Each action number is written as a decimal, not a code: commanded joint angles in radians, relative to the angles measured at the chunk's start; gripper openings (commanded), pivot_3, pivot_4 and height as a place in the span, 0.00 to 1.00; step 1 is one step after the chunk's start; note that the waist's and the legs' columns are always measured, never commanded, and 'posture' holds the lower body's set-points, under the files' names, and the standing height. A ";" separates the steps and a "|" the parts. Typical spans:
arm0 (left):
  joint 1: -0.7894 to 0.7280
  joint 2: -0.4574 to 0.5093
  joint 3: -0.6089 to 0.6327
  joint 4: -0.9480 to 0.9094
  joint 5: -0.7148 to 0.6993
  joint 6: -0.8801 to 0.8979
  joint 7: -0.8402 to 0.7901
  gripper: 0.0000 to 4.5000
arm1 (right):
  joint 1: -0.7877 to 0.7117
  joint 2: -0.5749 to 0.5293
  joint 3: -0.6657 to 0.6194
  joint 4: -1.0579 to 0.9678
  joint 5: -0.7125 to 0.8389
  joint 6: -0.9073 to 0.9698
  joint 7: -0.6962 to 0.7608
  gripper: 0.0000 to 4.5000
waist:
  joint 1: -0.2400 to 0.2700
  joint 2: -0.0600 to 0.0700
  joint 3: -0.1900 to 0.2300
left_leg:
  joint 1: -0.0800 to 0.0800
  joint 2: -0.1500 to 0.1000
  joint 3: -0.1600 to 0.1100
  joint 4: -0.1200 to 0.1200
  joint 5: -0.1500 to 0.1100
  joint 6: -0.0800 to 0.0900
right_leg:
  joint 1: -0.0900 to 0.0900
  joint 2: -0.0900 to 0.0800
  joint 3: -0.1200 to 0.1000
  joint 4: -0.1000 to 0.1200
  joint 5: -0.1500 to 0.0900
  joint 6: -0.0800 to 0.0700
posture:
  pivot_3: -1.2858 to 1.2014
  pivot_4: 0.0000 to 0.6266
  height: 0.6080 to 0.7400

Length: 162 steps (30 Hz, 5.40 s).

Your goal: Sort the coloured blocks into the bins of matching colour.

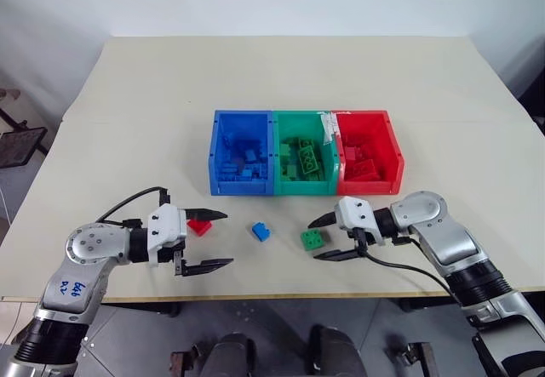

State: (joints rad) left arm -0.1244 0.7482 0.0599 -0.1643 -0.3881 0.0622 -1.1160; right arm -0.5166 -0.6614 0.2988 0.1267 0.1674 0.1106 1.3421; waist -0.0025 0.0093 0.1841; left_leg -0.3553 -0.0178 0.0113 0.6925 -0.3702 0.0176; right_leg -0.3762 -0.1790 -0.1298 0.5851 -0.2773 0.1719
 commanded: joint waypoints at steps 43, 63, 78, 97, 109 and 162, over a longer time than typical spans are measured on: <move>0.027 0.133 0.122 0.088 -0.005 0.027 -0.054 1.00 | 0.448 -0.093 -0.539 -0.362 0.375 -0.016 -0.023 0.99 | 0.003 0.003 0.002 | 0.000 0.000 0.010 -0.002 0.000 0.000 | 0.000 0.000 -0.001 0.000 0.000 0.000 | 0.52 0.24 1.00; -0.497 -0.139 -0.477 0.164 0.429 0.085 0.054 0.88 | 0.743 -0.163 -0.657 -0.537 0.371 0.033 -0.121 1.00 | 0.031 0.002 0.002 | 0.000 -0.001 0.012 0.001 -0.001 0.001 | 0.000 0.000 0.000 0.000 0.000 0.000 | 0.52 0.24 1.00; -0.468 -0.144 -0.409 0.169 0.371 0.040 -0.001 0.36 | 0.747 -0.179 -0.662 -0.555 0.403 0.081 -0.150 1.00 | 0.029 0.002 0.002 | 0.000 0.000 0.012 0.003 -0.001 0.002 | 0.001 0.000 0.000 0.000 0.000 0.000 | 0.52 0.24 1.00; -0.668 -0.332 -0.119 0.354 0.316 0.183 0.417 0.64 | 0.601 -0.011 -0.632 -0.594 0.435 0.065 -0.388 1.00 | 0.047 -0.001 0.004 | -0.004 -0.002 0.008 0.006 -0.001 0.002 | 0.001 -0.001 -0.002 0.001 0.000 0.001 | 0.52 0.24 1.00; -0.381 -0.109 0.102 0.158 0.090 0.081 0.177 0.99 | 0.503 -0.022 -0.529 -0.498 0.416 0.048 -0.280 1.00 | 0.021 0.000 0.004 | -0.003 -0.001 0.008 0.005 -0.001 0.002 | 0.000 -0.001 -0.002 0.002 0.000 0.001 | 0.52 0.24 1.00; -0.018 0.064 -0.038 -0.173 0.136 0.598 0.384 0.33 | 0.514 -0.119 -0.484 -0.456 0.350 0.028 -0.164 1.00 | 0.029 0.001 0.004 | 0.000 -0.001 0.002 0.005 -0.003 0.001 | 0.001 -0.001 0.002 0.002 0.000 0.000 | 0.52 0.24 1.00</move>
State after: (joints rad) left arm -0.1474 0.8020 0.0221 -0.3461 -0.2664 0.6647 -0.7280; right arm -0.0076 -0.7656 -0.1619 -0.2851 0.4977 0.1379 1.1830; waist 0.0266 0.0108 0.1878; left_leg -0.3553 -0.0184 0.0131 0.6974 -0.3731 0.0187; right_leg -0.3755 -0.1796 -0.1279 0.5871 -0.2771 0.1723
